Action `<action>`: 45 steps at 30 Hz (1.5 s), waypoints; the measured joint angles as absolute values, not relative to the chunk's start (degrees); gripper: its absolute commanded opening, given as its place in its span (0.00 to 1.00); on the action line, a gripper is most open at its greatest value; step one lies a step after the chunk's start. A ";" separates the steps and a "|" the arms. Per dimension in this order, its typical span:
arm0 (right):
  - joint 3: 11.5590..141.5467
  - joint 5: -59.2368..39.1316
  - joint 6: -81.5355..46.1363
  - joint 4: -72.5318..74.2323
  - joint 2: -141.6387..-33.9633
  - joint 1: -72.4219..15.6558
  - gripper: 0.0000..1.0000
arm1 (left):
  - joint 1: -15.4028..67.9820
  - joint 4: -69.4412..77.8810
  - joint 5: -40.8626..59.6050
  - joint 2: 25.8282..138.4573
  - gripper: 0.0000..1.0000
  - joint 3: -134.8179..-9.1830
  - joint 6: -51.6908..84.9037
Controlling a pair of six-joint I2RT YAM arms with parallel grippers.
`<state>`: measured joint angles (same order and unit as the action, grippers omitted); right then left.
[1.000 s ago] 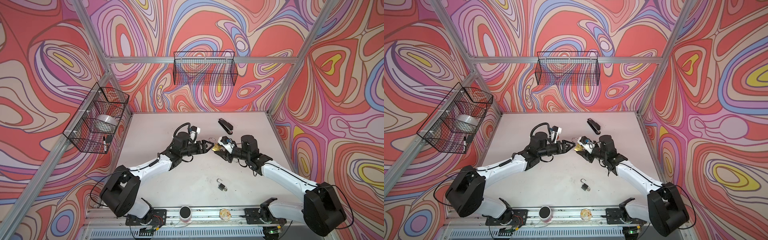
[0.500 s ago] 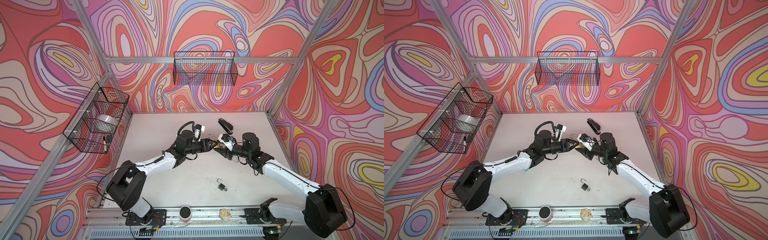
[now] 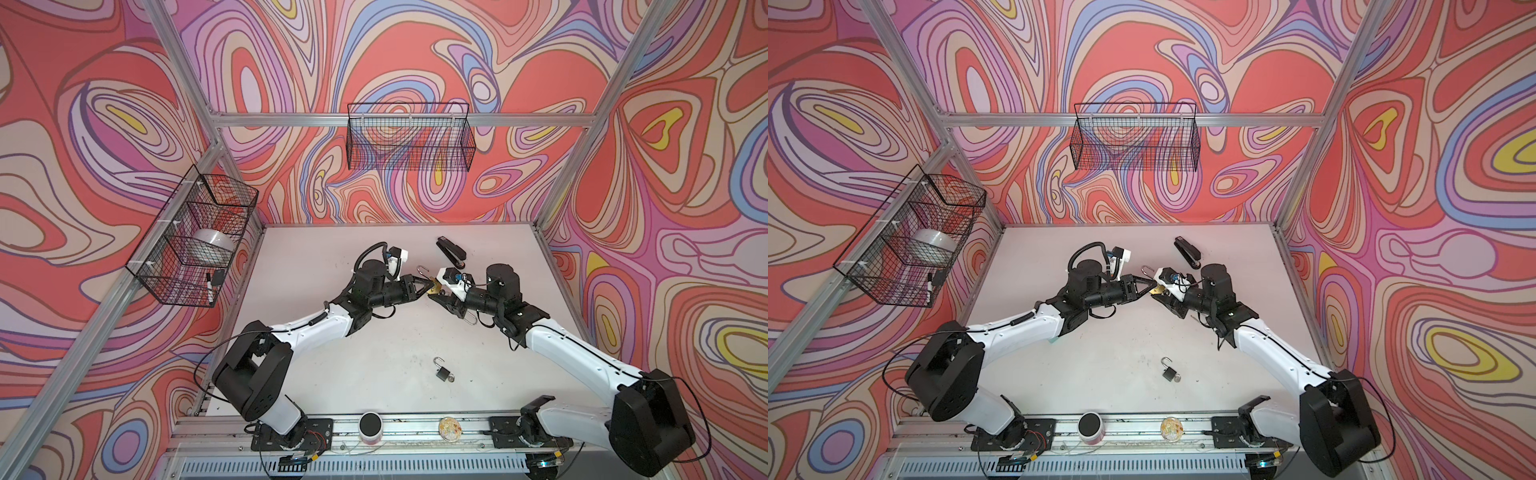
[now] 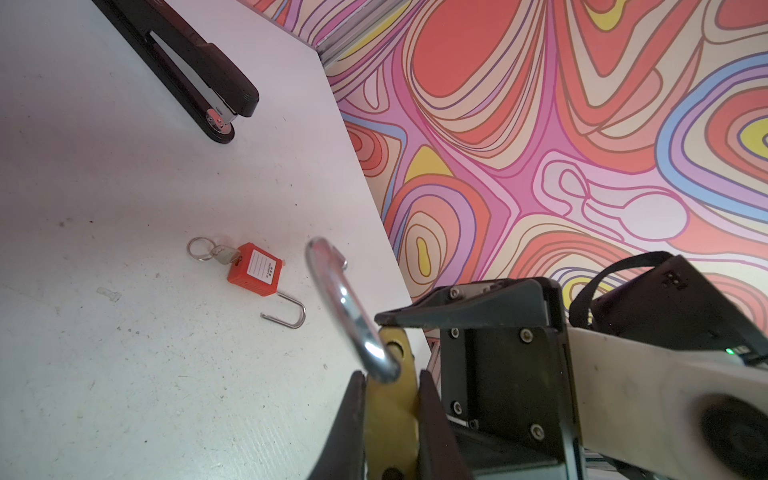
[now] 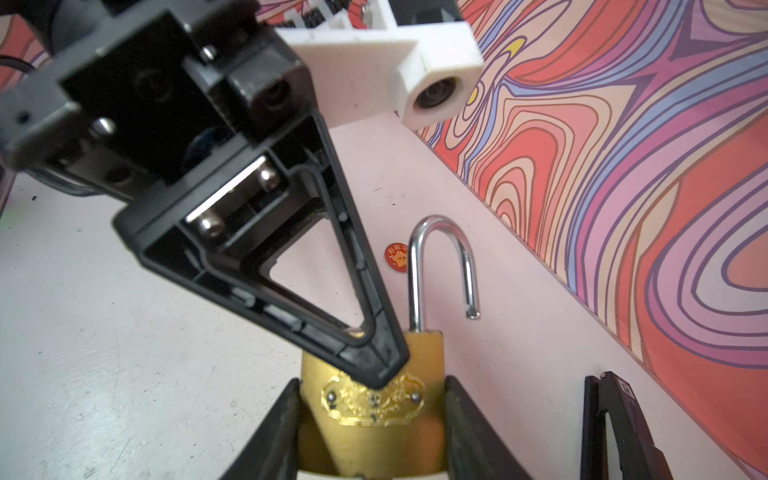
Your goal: Lock with the key
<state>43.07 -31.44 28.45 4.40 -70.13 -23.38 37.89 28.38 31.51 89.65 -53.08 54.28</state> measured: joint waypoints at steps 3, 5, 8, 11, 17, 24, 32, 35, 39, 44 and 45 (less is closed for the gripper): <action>43.48 -31.20 27.62 4.27 -69.45 -23.35 0.74 | 37.89 30.55 31.09 89.67 0.00 -52.49 54.74; 44.16 -30.65 26.55 3.70 -68.42 -23.38 0.78 | 37.89 31.83 30.28 89.67 0.00 -51.77 55.16; 45.23 -29.98 24.08 3.29 -66.13 -23.07 0.80 | 37.89 33.61 28.75 89.65 0.00 -51.00 55.66; 45.25 -30.00 18.72 3.66 -63.16 -22.37 0.81 | 37.76 36.18 27.31 89.65 0.00 -50.81 56.29; 47.72 -32.75 -0.14 6.31 -61.80 -19.59 0.80 | 35.66 46.41 26.63 89.65 0.00 -50.57 60.71; 54.19 -36.34 -24.60 10.31 -66.50 -18.65 0.76 | 32.18 53.52 27.62 89.65 0.00 -50.76 64.34; 54.83 -38.59 -43.29 17.04 -69.97 -18.41 0.69 | 31.53 59.07 32.01 89.69 0.00 -52.58 68.47; 55.27 -38.63 -46.41 17.32 -70.08 -18.41 0.69 | 31.44 60.53 32.62 89.69 0.00 -52.64 69.56; 57.82 -39.86 -48.84 18.13 -72.34 -18.41 0.66 | 31.44 61.47 33.08 89.80 0.00 -53.19 70.32; 59.09 -41.78 -51.27 21.15 -76.55 -18.39 0.61 | 31.44 63.90 33.15 90.65 0.00 -54.33 71.33; 59.09 -42.17 -51.81 21.76 -77.36 -18.41 0.61 | 31.44 64.38 33.17 90.76 0.00 -54.35 71.66</action>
